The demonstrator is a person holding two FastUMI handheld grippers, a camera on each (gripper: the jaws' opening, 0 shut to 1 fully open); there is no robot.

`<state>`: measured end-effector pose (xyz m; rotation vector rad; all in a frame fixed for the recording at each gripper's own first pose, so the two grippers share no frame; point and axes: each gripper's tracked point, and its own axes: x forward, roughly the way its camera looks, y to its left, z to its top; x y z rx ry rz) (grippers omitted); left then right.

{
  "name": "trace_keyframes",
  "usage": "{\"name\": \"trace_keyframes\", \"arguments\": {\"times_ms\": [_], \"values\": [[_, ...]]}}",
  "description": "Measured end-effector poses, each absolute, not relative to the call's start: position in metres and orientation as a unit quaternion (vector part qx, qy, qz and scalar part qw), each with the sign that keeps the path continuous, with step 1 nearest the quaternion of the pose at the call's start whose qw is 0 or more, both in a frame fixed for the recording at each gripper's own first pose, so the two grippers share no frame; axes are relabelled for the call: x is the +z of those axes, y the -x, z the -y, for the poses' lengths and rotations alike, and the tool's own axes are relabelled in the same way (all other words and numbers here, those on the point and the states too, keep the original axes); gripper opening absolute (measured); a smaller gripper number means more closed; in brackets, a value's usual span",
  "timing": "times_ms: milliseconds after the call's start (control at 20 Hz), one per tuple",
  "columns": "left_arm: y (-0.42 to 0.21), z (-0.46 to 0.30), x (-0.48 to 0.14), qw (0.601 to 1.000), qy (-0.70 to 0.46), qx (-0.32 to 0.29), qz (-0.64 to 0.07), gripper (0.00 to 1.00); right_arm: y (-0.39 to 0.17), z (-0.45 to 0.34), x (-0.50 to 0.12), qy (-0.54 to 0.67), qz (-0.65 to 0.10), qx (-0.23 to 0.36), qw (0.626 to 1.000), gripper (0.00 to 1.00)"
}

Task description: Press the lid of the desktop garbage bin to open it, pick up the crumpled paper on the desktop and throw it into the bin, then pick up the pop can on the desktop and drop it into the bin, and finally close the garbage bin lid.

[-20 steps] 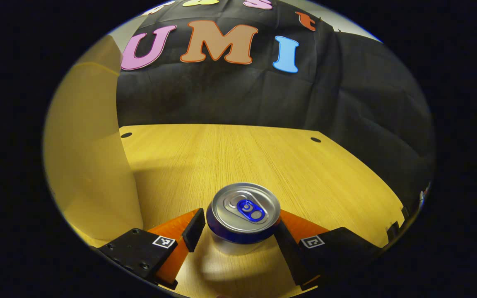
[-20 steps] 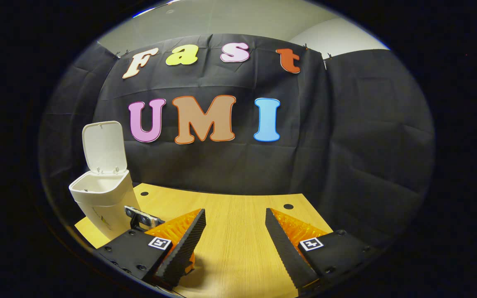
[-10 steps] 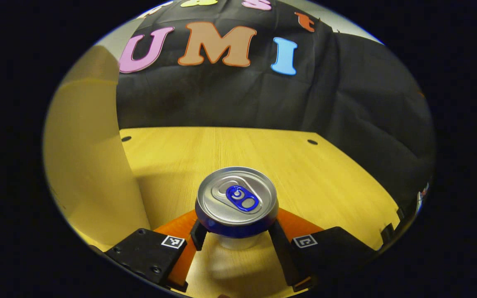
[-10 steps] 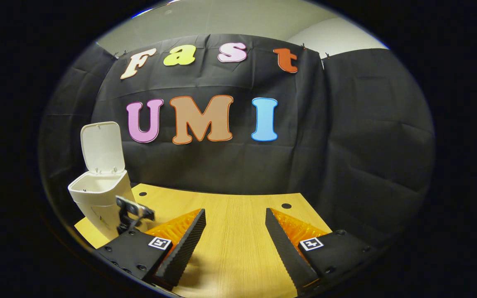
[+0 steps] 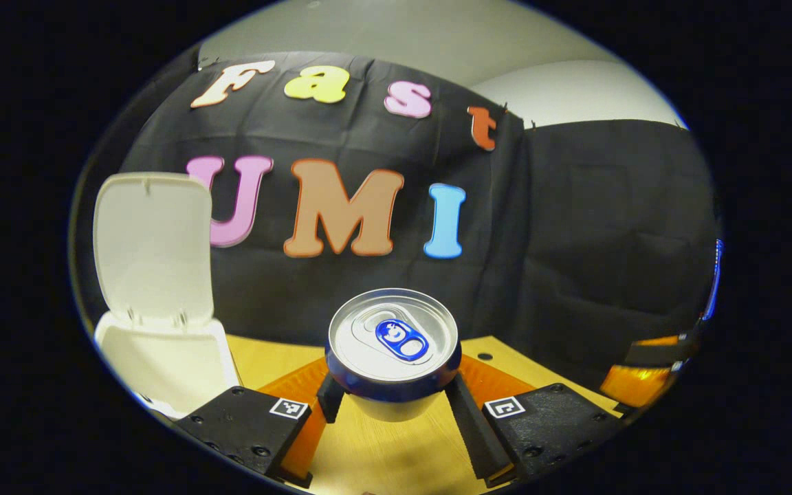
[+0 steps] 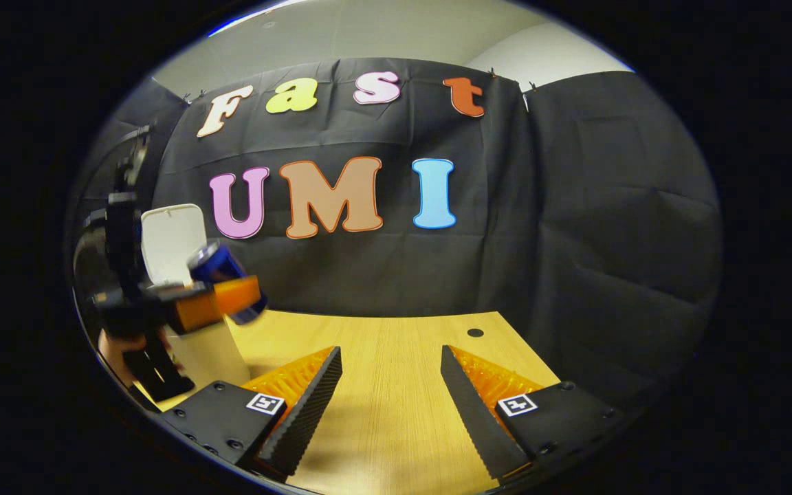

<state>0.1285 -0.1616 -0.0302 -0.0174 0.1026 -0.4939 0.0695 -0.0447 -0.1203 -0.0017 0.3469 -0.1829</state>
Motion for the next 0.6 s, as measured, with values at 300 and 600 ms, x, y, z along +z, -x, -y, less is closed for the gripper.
{"name": "trace_keyframes", "arguments": {"times_ms": [300, 600], "values": [[-0.154, 0.053, 0.024, 0.991, -0.024, -0.133, -0.01, 0.77, -0.048, 0.053, -0.136, -0.014, -0.177, -0.102, 0.979, 0.96], [-0.162, -0.045, -0.003, 0.996, -0.053, -0.049, -0.043, 0.78, -0.044, 0.041, -0.156, -0.044, -0.193, -0.104, 0.975, 0.97]]}}
